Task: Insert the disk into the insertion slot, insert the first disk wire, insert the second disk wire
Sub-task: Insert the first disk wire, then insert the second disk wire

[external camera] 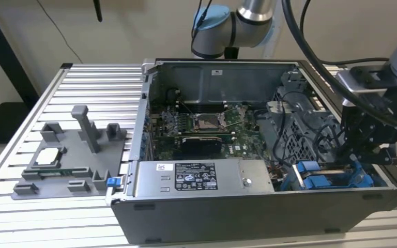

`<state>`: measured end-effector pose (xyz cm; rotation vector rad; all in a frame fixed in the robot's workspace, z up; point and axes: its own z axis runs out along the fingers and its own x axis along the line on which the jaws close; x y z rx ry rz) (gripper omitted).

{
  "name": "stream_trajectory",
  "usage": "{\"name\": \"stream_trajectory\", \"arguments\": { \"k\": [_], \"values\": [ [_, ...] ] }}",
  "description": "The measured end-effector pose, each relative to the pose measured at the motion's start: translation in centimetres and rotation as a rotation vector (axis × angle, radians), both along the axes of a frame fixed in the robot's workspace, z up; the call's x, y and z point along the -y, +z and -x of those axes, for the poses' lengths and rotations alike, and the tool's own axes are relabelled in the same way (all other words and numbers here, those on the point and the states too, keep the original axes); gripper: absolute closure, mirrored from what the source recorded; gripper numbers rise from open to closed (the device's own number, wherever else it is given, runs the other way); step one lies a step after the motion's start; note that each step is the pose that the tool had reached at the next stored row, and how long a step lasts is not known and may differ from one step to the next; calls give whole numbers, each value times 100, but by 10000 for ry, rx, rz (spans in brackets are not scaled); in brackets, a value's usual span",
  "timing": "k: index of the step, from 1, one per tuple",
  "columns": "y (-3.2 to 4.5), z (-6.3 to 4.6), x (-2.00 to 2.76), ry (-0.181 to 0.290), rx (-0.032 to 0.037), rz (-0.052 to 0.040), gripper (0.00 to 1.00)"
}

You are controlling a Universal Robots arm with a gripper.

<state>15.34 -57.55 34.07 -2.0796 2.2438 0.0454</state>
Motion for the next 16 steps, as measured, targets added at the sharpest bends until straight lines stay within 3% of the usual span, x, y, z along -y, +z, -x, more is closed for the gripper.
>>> {"name": "stream_trajectory", "arguments": {
  "k": [9,10,13,16],
  "values": [
    [-89,15,-1,1,59,9,100],
    [-95,15,0,0,58,-1,0],
    [-62,17,0,0,58,-2,0],
    [29,18,0,0,59,3,0]
  ]
}}
